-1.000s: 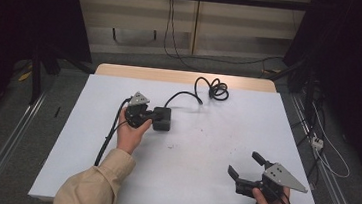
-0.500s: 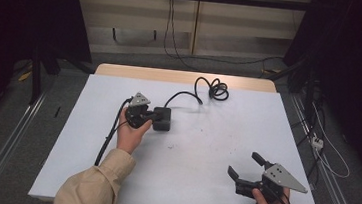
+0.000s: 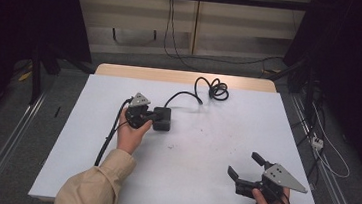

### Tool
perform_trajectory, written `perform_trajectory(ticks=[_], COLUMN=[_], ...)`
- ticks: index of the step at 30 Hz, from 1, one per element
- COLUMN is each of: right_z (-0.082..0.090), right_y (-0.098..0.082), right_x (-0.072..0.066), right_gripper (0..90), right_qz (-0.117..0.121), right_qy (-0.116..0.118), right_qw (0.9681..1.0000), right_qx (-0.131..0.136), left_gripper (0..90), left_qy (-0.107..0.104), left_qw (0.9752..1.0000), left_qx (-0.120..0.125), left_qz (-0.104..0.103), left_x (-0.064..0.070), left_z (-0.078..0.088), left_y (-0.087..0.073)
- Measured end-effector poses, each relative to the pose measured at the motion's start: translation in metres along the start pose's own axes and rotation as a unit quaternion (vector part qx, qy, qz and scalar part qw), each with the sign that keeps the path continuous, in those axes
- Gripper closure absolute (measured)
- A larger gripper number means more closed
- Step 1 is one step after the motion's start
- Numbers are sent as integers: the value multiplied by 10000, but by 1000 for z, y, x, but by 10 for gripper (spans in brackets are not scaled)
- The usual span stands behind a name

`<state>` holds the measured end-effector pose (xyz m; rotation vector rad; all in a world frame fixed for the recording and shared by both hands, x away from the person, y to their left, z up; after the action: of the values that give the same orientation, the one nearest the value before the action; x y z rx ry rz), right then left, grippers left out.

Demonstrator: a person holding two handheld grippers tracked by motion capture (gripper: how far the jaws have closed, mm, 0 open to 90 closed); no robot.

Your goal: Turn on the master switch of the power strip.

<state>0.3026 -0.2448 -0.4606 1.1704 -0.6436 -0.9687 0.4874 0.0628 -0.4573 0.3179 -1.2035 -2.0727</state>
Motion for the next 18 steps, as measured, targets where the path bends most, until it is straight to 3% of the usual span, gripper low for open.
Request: perform_trajectory(ticks=[18], right_z=[0], right_y=[0], right_x=[-1], right_gripper=[42], right_qz=[14], right_qy=[8], right_qw=[10000], right_qx=[-5], left_gripper=[900], left_qy=[20], left_qw=[10000], left_qx=[10], left_qz=[85], left_x=[0], left_z=[0], left_y=[0])
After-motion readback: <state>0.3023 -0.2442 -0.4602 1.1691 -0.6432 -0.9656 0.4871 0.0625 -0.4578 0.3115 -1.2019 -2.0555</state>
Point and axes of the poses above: each handheld gripper's, and its own axes: z roughly backward along the jaws, y roughly out of its top, x roughly to its right, the point moved 6 cm from there along -z, roughly forward along the jaws, and after that the axes turned 4 degrees about -x, right-handed, at the moved point
